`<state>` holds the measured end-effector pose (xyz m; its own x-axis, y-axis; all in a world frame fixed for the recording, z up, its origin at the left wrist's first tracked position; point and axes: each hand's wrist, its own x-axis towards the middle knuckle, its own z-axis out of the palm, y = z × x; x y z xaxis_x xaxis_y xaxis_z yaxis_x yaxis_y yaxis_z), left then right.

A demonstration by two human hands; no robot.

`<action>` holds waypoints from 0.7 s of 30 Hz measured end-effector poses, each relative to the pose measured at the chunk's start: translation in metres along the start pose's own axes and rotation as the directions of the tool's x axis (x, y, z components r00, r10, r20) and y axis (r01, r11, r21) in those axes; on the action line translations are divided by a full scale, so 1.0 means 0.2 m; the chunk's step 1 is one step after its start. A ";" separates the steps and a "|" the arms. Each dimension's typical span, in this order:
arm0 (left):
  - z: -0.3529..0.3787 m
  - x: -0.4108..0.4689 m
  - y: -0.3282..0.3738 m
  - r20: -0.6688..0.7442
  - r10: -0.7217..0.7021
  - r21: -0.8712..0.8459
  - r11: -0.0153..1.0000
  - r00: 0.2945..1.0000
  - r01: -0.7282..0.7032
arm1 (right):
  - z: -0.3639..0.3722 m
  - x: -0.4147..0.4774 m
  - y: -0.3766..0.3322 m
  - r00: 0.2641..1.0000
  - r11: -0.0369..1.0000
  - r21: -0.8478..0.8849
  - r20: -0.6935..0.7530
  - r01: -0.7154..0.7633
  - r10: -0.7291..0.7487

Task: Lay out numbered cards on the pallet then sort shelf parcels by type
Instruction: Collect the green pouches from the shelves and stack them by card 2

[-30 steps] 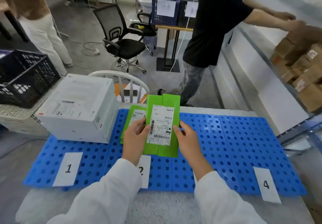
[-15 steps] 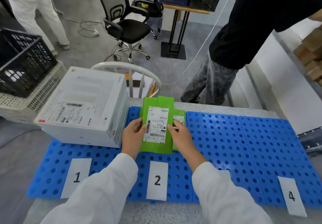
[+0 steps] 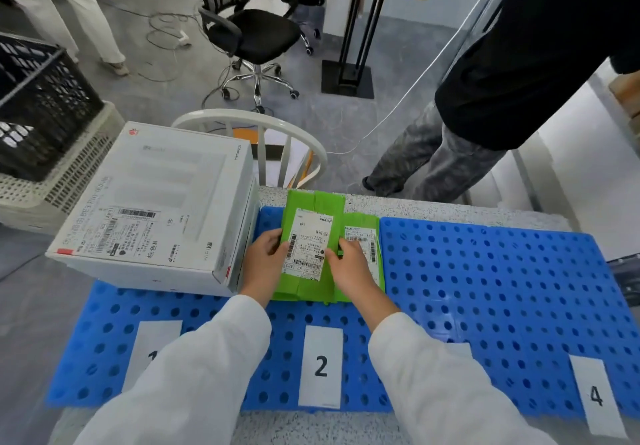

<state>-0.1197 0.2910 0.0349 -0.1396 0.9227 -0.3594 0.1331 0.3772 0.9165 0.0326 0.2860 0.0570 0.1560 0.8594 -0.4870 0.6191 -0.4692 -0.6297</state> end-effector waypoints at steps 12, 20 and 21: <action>0.03 0.08 -0.13 -0.044 -0.028 0.053 0.998 0.999 0.031 | 0.13 0.07 0.02 0.999 1.000 0.012 0.015 -0.029 0.028; 0.01 0.01 -0.01 -0.026 0.085 0.268 0.961 0.996 -0.075 | 0.07 -0.01 0.05 0.991 0.998 0.024 -0.122 0.054 -0.051; 0.02 -0.02 0.03 -0.012 0.114 0.293 0.950 0.993 -0.106 | 0.04 -0.03 0.05 0.988 0.997 0.011 -0.133 0.080 -0.078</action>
<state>-0.1154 0.2902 0.0402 -0.1353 0.9587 -0.2500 0.4285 0.2841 0.8577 0.0320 0.2750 0.0488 0.2085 0.9128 -0.3511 0.6213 -0.4009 -0.6732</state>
